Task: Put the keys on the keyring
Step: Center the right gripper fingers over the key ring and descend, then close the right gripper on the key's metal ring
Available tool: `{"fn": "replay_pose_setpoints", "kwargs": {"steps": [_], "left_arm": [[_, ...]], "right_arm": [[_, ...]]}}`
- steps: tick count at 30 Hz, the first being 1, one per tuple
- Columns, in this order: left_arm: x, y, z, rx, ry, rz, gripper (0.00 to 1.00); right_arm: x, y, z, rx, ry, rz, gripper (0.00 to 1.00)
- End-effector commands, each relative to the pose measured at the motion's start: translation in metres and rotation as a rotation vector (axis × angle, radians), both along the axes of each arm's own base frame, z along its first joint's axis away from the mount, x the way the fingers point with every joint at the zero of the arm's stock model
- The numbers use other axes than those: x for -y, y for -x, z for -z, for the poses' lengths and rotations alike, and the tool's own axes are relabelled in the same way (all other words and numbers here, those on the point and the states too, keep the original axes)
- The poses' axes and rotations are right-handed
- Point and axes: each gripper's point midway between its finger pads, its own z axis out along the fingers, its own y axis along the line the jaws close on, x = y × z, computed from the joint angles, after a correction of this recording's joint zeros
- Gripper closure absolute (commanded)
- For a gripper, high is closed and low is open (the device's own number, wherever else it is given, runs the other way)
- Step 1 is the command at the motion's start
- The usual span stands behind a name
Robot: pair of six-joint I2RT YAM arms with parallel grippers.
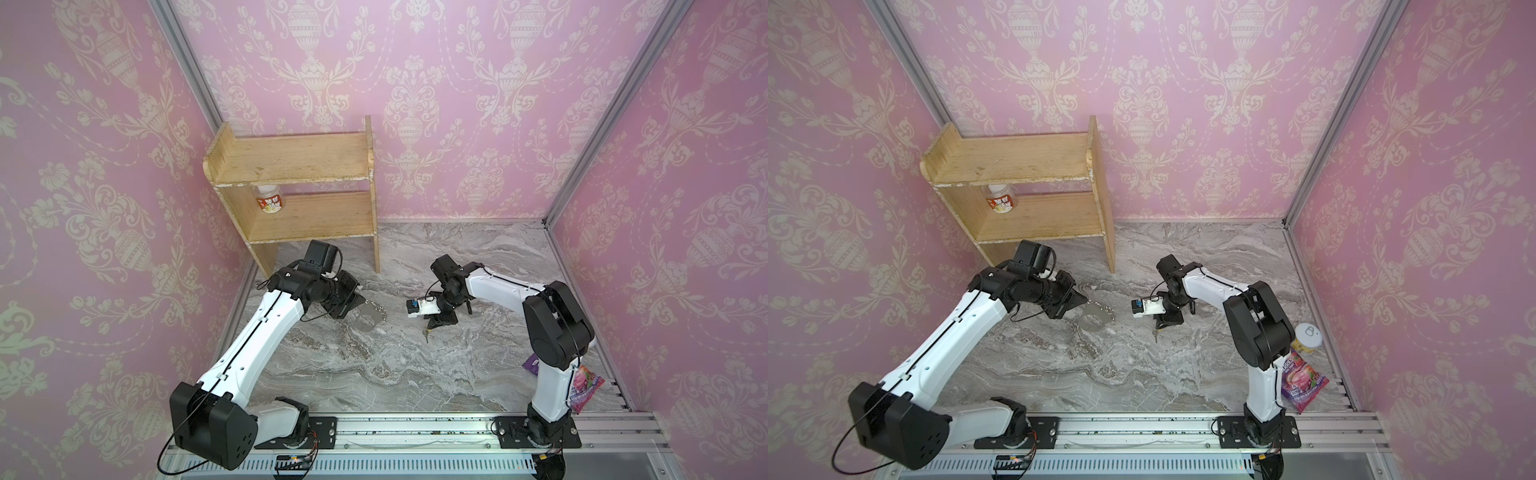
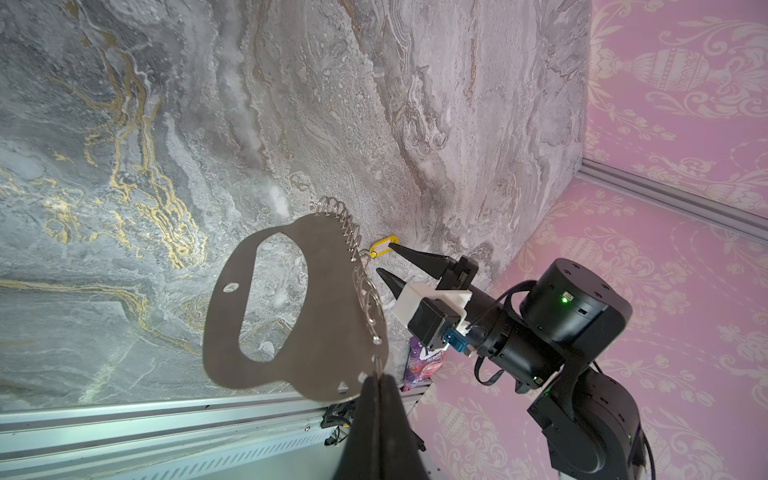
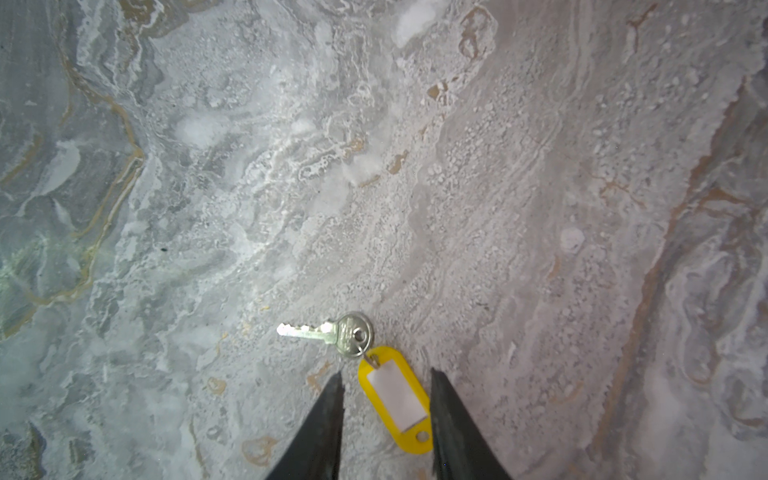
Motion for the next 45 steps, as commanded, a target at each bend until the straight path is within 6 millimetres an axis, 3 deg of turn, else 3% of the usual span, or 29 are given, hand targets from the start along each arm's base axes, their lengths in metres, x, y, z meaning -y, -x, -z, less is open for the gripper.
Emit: {"fn": "replay_pose_setpoints", "kwargs": {"steps": [1, 9, 45], "left_arm": [[-0.0003, 0.0038, 0.0005, 0.003, 0.009, 0.020, 1.00], [-0.0011, 0.0038, 0.0024, 0.000, 0.012, 0.020, 1.00], [-0.0069, 0.0034, 0.0053, -0.007, 0.026, 0.007, 1.00]], "right_arm": [[0.0015, 0.0074, 0.0107, -0.024, 0.030, -0.042, 0.63], [0.0040, 0.0097, 0.0189, -0.020, 0.059, -0.060, 0.65], [0.0030, 0.0141, 0.0202, -0.026, 0.078, -0.086, 0.75]]}}
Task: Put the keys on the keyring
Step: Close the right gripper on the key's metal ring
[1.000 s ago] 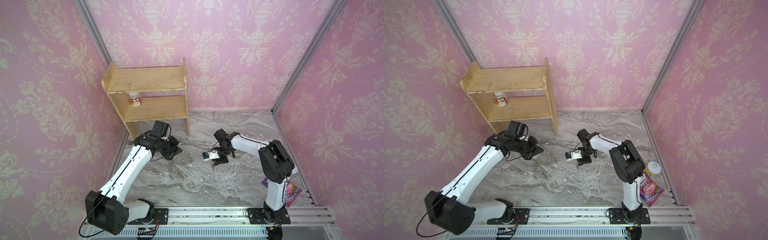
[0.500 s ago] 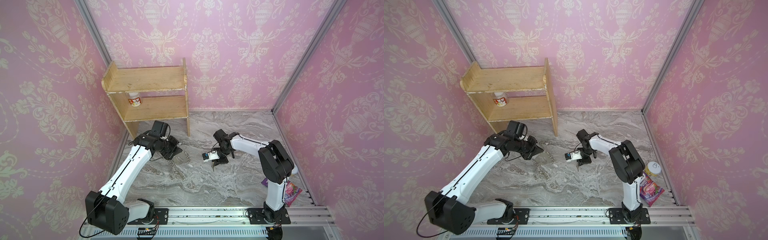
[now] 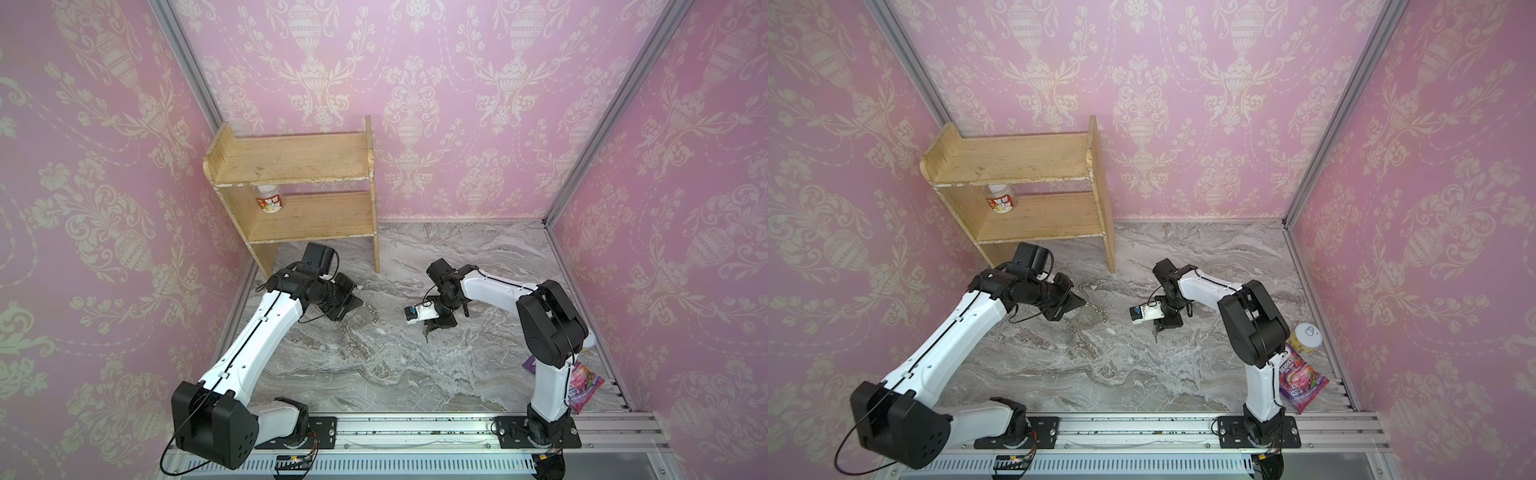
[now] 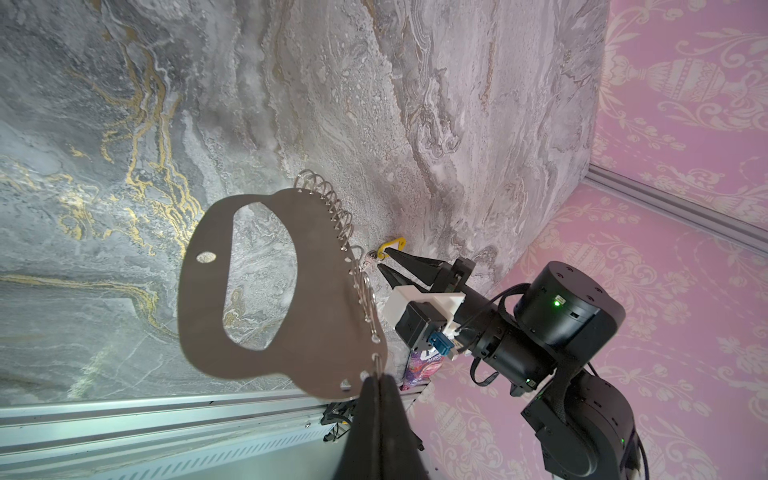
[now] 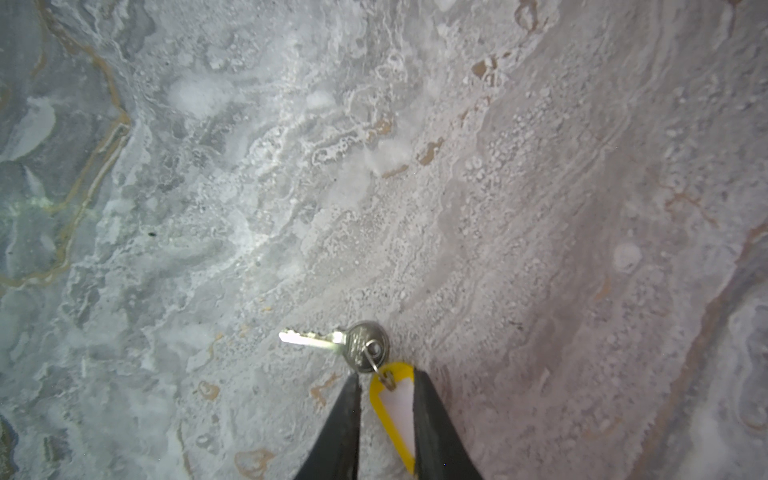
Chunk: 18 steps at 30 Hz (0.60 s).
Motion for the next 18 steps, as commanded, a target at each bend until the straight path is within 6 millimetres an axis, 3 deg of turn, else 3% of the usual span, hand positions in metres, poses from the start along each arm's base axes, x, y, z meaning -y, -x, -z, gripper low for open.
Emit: {"fn": "replay_pose_setpoints", "kwargs": {"steps": [1, 18], "left_arm": [[-0.0002, 0.0023, -0.0042, 0.023, 0.015, 0.021, 1.00], [-0.0030, 0.0025, -0.0033, 0.021, 0.016, 0.015, 1.00]], "right_arm": [[0.0025, 0.0083, 0.0074, -0.034, 0.030, -0.024, 0.75], [0.0012, 0.0039, 0.0096, -0.022, 0.041, -0.005, 0.89]]}}
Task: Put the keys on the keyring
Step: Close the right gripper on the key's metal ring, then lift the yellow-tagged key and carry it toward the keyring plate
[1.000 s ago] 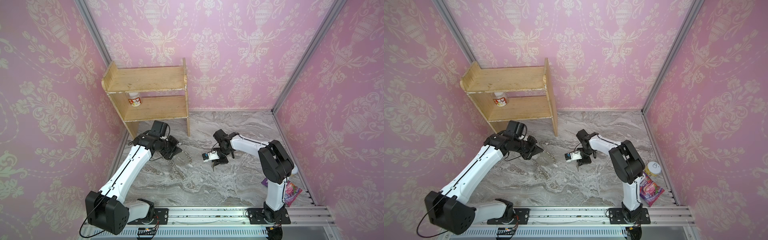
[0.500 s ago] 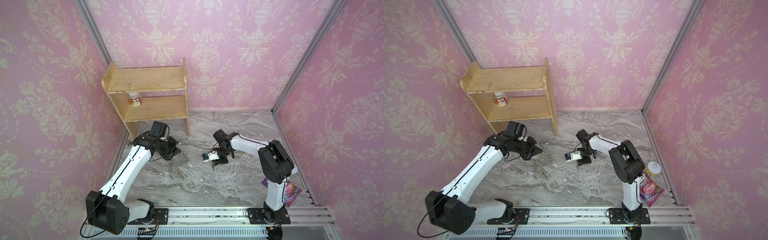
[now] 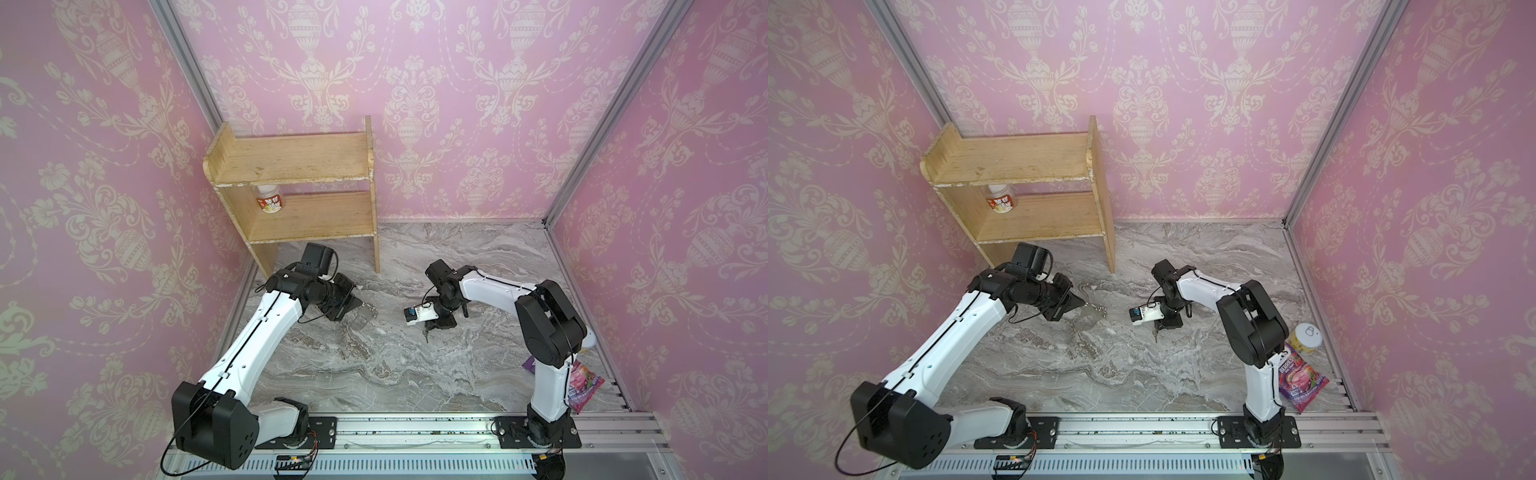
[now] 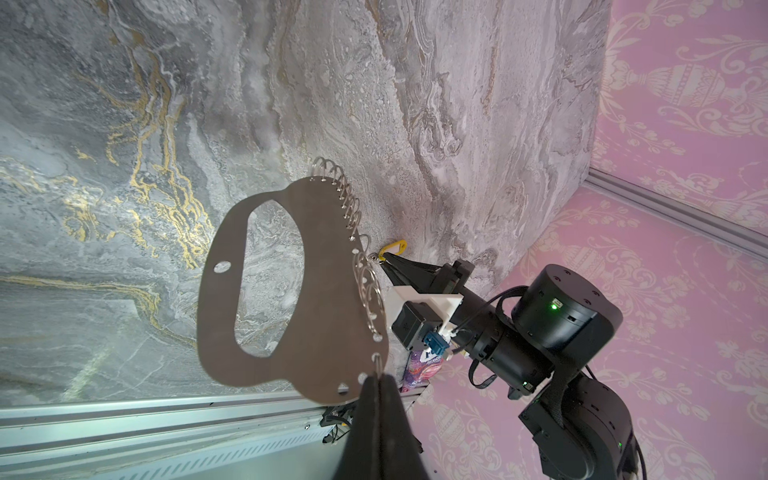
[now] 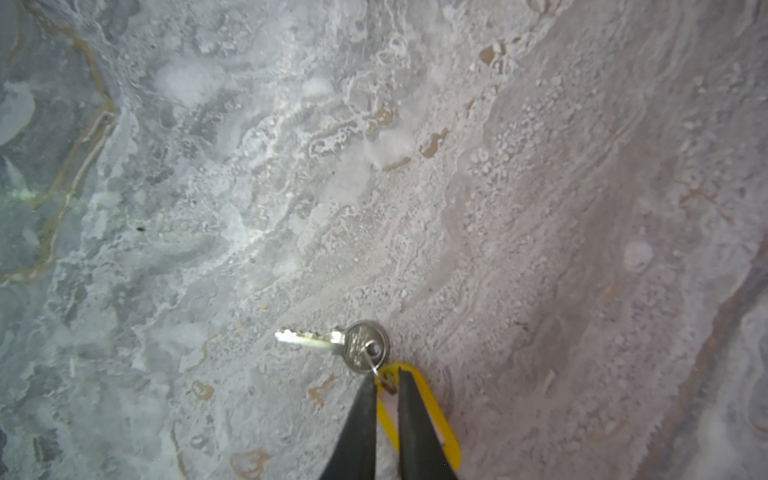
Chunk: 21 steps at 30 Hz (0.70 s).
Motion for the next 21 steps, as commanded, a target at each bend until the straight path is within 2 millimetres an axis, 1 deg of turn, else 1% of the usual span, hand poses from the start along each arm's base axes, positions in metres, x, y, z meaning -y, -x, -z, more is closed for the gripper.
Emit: {"fn": "replay_pose_setpoints", "kwargs": {"steps": [1, 6, 13, 15, 18, 21], "left_arm": [[-0.001, 0.003, -0.006, 0.027, 0.017, 0.022, 1.00], [-0.001, 0.002, -0.006, 0.029, 0.018, 0.021, 1.00], [-0.001, 0.002, -0.007, 0.032, 0.014, 0.019, 1.00], [-0.002, 0.002, -0.008, 0.035, 0.013, 0.016, 1.00], [-0.003, 0.001, -0.009, 0.042, 0.009, 0.012, 1.00], [-0.003, -0.002, -0.011, 0.053, 0.005, 0.008, 1.00]], "right_arm": [[0.000, 0.004, 0.006, -0.030, 0.018, 0.000, 0.90], [-0.003, 0.004, 0.000, -0.037, -0.002, 0.014, 1.00], [-0.011, 0.000, -0.018, -0.081, -0.035, 0.095, 1.00], [-0.013, -0.004, -0.027, -0.089, -0.031, 0.152, 1.00], [-0.013, -0.018, -0.038, -0.067, -0.001, 0.280, 1.00], [-0.012, -0.019, -0.050, -0.066, -0.006, 0.351, 1.00]]}}
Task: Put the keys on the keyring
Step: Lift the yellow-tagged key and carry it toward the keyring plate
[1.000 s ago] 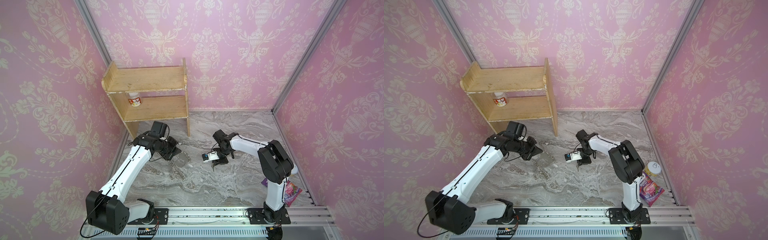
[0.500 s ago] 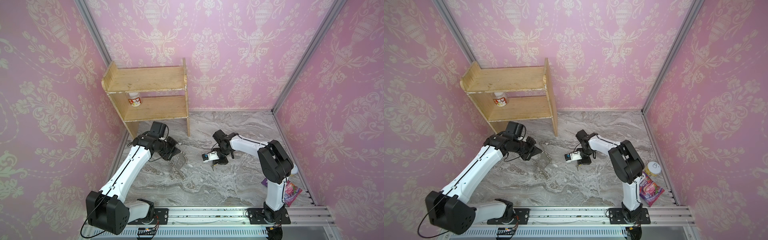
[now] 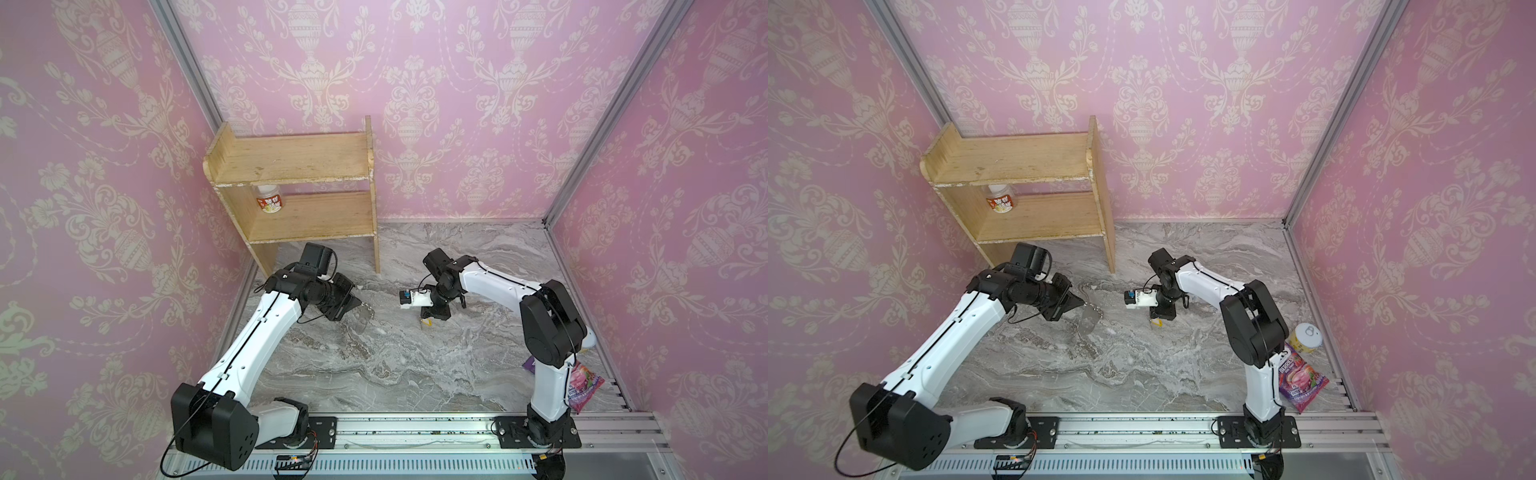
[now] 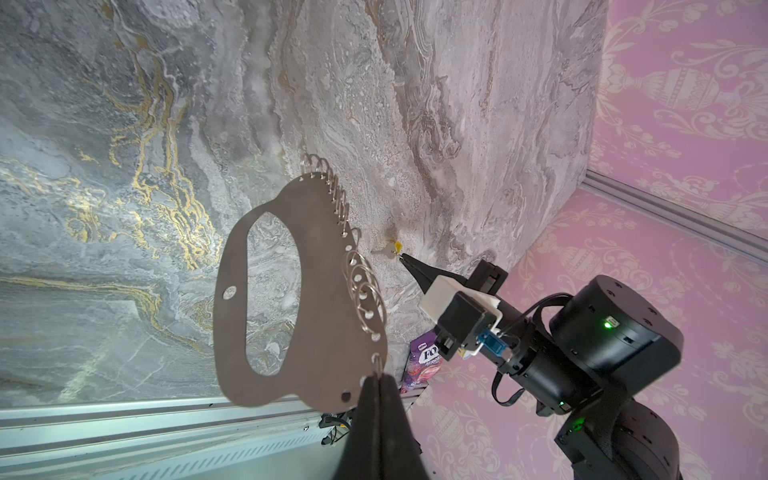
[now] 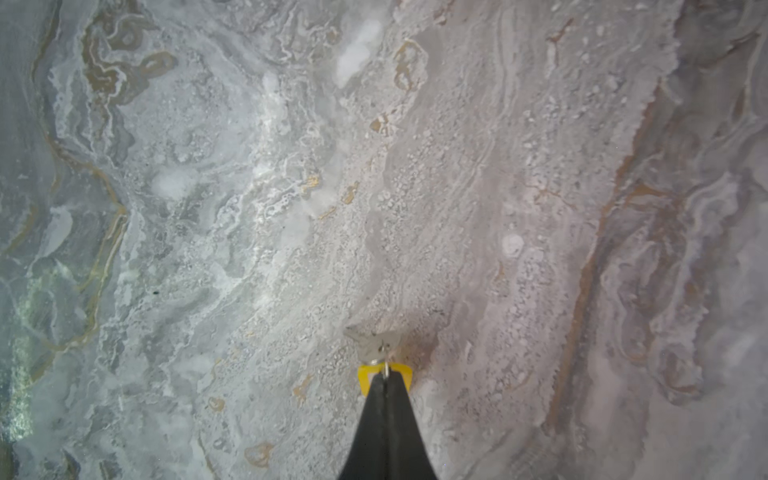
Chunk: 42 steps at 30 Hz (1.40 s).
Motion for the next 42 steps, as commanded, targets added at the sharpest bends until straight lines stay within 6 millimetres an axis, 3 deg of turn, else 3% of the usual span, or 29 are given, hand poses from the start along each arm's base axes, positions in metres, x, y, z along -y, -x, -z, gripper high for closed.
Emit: {"fn": "replay_pose_setpoints", "kwargs": {"steps": [1, 5, 15, 23, 27, 34, 42], "left_arm": [[-0.001, -0.003, -0.010, 0.051, 0.003, 0.012, 1.00], [-0.003, -0.010, -0.016, 0.081, -0.005, 0.000, 1.00], [0.004, -0.026, -0.030, 0.157, -0.044, 0.010, 1.00], [0.019, -0.030, -0.039, 0.214, -0.104, 0.110, 1.00], [0.032, -0.035, -0.050, 0.267, -0.073, 0.116, 1.00], [0.075, -0.024, -0.055, 0.145, 0.120, 0.091, 1.00], [0.094, -0.014, -0.060, 0.114, 0.128, 0.088, 1.00]], "right_arm": [[0.002, 0.005, -0.018, -0.041, 0.009, 0.148, 1.00], [0.000, 0.000, -0.045, -0.036, -0.036, 0.303, 1.00], [-0.005, 0.030, -0.093, -0.025, -0.173, 0.362, 1.00], [0.002, 0.039, -0.130, 0.057, -0.161, 0.474, 1.00], [-0.001, 0.043, -0.146, 0.165, -0.150, 0.494, 1.00], [-0.013, 0.053, -0.169, 0.335, -0.150, 0.463, 1.00], [-0.010, 0.047, -0.184, 0.415, -0.184, 0.572, 1.00]]}}
